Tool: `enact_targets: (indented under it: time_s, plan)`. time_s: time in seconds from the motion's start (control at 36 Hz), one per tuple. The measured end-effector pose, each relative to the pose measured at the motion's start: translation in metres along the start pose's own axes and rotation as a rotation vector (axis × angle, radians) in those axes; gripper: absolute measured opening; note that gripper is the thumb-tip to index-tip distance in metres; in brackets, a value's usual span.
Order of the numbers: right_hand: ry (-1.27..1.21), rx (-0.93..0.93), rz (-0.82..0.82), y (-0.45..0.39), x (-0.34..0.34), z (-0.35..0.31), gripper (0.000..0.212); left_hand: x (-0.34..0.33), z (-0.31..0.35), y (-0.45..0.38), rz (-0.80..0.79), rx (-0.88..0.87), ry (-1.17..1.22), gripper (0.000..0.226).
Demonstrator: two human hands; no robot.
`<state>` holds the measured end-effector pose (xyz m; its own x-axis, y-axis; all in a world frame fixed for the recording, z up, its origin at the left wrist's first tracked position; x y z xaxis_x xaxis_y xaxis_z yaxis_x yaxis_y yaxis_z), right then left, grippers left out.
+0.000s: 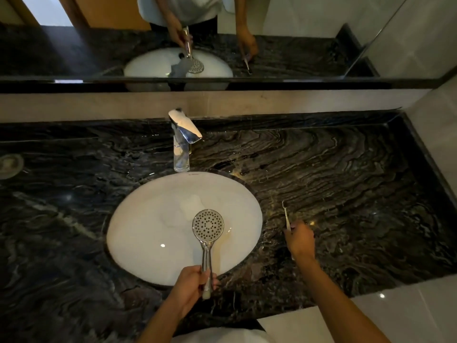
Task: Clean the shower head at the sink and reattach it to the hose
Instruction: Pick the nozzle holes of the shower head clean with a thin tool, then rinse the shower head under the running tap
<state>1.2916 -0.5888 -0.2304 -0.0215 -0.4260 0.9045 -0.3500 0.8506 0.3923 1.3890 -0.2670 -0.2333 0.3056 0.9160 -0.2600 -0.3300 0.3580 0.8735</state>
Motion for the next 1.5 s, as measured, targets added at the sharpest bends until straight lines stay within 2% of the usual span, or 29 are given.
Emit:
enact_targets:
  time_s: [0.11, 0.19, 0.28, 0.39, 0.58, 0.72, 0.81, 0.94, 1.25, 1.5]
  plan:
    - [0.055, 0.021, 0.031, 0.002, 0.012, -0.007, 0.027, 0.004, 0.002, 0.002, 0.022, -0.004, 0.004, 0.017]
    - [0.0, 0.178, 0.075, 0.001, 0.024, -0.036, 0.024, 0.008, 0.007, 0.004, 0.031, -0.02, 0.018, 0.017]
    - [-0.137, 0.313, 0.046, 0.004, 0.035, -0.079, 0.016, 0.015, 0.012, 0.005, 0.045, -0.038, 0.054, 0.018]
    - [-0.32, 0.366, -0.089, 0.015, 0.052, -0.152, 0.019, 0.024, 0.021, 0.008, 0.05, -0.061, 0.108, 0.018]
    - [-0.652, 0.376, -0.475, 0.02, 0.059, -0.278, 0.037, 0.027, 0.041, 0.006, 0.014, -0.086, 0.116, 0.017]
    - [-0.762, 0.414, -0.569, 0.027, 0.064, -0.331, 0.03, 0.026, 0.053, -0.003, 0.002, -0.101, 0.144, 0.019]
    - [-0.73, 0.443, -0.514, 0.029, 0.064, -0.346, 0.025, 0.025, 0.063, -0.01, 0.005, -0.115, 0.155, 0.017]
    - [-0.665, 0.482, -0.439, 0.031, 0.063, -0.354, 0.03, 0.023, 0.074, -0.02, 0.009, -0.124, 0.191, 0.013]
    - [-0.711, 0.368, -0.525, 0.023, 0.066, -0.363, 0.027, 0.02, 0.086, -0.04, -0.001, -0.129, 0.208, 0.013]
    - [-0.72, 0.379, -0.456, 0.019, 0.082, -0.386, 0.035, 0.02, 0.086, -0.048, -0.001, -0.112, 0.17, 0.014]
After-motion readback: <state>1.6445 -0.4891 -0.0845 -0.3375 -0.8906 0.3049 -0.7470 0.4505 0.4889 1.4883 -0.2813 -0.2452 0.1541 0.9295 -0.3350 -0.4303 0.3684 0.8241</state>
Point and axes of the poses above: each hand's wrist, its own y-axis away from the middle knuckle, its own x-axis out of the back of the hand, z = x × y, the point moved 5 cm from there along -y, towards the middle knuckle, and after that the axes turned 8 degrees about y, right-handed, at the moved point
